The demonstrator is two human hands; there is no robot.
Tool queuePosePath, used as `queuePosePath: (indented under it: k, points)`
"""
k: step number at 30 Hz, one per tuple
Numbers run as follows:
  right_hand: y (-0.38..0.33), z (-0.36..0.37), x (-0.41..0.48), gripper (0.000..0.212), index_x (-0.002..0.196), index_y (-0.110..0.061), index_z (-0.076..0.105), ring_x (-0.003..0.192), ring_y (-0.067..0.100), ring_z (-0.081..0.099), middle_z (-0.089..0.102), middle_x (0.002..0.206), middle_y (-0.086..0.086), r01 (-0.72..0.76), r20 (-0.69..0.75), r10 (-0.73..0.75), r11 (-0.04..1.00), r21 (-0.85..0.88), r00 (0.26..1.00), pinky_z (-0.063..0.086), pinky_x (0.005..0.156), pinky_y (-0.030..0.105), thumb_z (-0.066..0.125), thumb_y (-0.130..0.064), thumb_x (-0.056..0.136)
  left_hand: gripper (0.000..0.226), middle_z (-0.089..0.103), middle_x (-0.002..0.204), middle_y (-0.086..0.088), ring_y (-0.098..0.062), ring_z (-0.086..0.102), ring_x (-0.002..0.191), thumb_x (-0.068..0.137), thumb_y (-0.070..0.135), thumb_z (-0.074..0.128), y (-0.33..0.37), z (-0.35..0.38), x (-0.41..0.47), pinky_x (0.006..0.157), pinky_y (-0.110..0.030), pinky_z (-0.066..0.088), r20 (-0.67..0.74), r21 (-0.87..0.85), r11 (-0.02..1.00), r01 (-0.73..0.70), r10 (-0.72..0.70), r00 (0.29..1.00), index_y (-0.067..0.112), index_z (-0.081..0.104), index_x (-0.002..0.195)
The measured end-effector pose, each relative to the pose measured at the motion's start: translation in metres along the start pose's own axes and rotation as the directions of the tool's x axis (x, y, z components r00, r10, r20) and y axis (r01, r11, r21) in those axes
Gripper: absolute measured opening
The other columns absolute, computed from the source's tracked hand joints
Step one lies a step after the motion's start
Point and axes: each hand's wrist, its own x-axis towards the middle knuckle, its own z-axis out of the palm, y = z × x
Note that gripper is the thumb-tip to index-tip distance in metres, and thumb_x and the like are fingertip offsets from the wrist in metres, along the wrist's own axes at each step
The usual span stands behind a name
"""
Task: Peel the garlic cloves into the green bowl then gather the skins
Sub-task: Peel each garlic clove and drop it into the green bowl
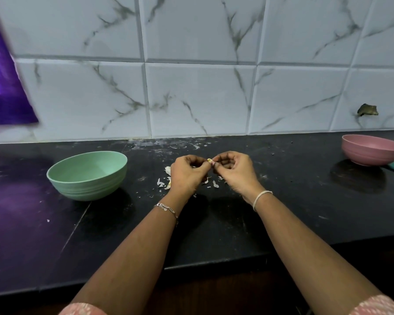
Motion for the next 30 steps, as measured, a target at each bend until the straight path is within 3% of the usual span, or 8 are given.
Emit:
queuePosePath:
  k: [6, 13, 19, 24, 27, 30]
  points:
    - [-0.0002, 0.0026, -0.0002, 0.011, 0.084, -0.014, 0.07, 0.072, 0.013, 0.066, 0.071, 0.08, 0.004, 0.034, 0.03, -0.034, 0.999, -0.017, 0.999, 0.058, 0.074, 0.029, 0.072, -0.004, 0.084, 0.005, 0.068, 0.062, -0.009, -0.023, 0.066, 0.058, 0.077, 0.011, 0.073, 0.002, -0.003, 0.0001, 0.068, -0.042, 0.061, 0.004, -0.034, 0.999, 0.028, -0.028, 1.0, 0.009, 0.073, 0.073]
    - [-0.0011, 0.0003, -0.0016, 0.009, 0.096, -0.002, 0.067, 0.067, 0.001, 0.062, 0.067, 0.082, 0.008, -0.063, 0.121, 0.04, 0.98, 0.191, 0.992, 0.05, 0.064, 0.014, 0.068, -0.001, 0.087, 0.011, 0.061, 0.055, -0.002, -0.013, 0.058, 0.05, 0.083, 0.008, 0.07, 0.0029, -0.0042, -0.0009, 0.059, -0.03, 0.057, 0.088, -0.201, 0.973, 0.114, -0.098, 0.991, 0.007, 0.067, 0.072]
    - [-0.0056, -0.0005, -0.0047, 0.005, 0.092, -0.009, 0.066, 0.069, 0.012, 0.066, 0.066, 0.084, 0.008, -0.145, 0.162, 0.099, 0.942, 0.304, 0.982, 0.053, 0.061, 0.018, 0.067, -0.006, 0.089, 0.006, 0.066, 0.066, -0.004, -0.013, 0.062, 0.054, 0.082, 0.012, 0.072, 0.0039, -0.0044, -0.0014, 0.058, -0.03, 0.058, 0.054, -0.157, 0.986, 0.054, -0.046, 0.997, 0.008, 0.069, 0.078]
    - [-0.0079, -0.0039, -0.0056, 0.012, 0.088, -0.008, 0.065, 0.059, 0.008, 0.064, 0.068, 0.072, 0.003, -0.152, 0.132, 0.116, 0.937, 0.314, 0.984, 0.051, 0.054, 0.017, 0.075, -0.005, 0.081, 0.006, 0.069, 0.082, -0.015, -0.02, 0.064, 0.061, 0.086, 0.012, 0.069, 0.0024, -0.0049, -0.0013, 0.06, -0.032, 0.058, 0.105, -0.14, 0.988, 0.07, -0.055, 0.993, 0.006, 0.07, 0.085]
    - [-0.0082, -0.0032, -0.0058, 0.01, 0.087, -0.006, 0.066, 0.057, 0.007, 0.064, 0.069, 0.069, 0.003, -0.152, 0.113, 0.124, 0.942, 0.298, 0.986, 0.052, 0.057, 0.017, 0.074, -0.004, 0.082, 0.008, 0.068, 0.082, -0.012, -0.017, 0.064, 0.06, 0.088, 0.013, 0.068, 0.0026, -0.0055, -0.0021, 0.06, -0.031, 0.059, 0.132, -0.117, 0.992, 0.055, -0.04, 0.991, 0.005, 0.07, 0.09]
    - [-0.0086, -0.0026, -0.0063, 0.007, 0.086, -0.006, 0.069, 0.061, 0.01, 0.066, 0.07, 0.069, 0.005, -0.147, 0.094, 0.125, 0.952, 0.269, 0.988, 0.053, 0.06, 0.019, 0.075, -0.004, 0.082, 0.01, 0.068, 0.082, -0.007, -0.018, 0.065, 0.059, 0.087, 0.014, 0.068, 0.0003, -0.0049, -0.0005, 0.065, -0.039, 0.061, 0.103, -0.048, 0.999, 0.019, -0.014, 0.995, 0.006, 0.07, 0.092]
